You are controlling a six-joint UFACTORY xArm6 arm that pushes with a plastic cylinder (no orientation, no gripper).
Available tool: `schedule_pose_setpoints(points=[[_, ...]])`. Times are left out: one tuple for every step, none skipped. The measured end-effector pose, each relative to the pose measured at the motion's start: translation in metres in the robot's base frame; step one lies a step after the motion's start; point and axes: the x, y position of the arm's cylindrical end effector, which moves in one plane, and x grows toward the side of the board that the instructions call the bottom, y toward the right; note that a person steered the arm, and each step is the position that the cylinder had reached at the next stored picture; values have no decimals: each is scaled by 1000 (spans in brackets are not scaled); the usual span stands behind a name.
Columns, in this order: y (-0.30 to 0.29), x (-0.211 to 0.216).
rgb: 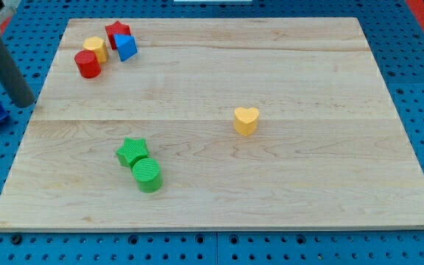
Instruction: Move green star on right side of blue triangle
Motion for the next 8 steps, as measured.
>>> schedule_pose_setpoints(points=[[21,48],[34,109],[98,160],[173,188],[207,188],[198,147],[188,127],[166,92]])
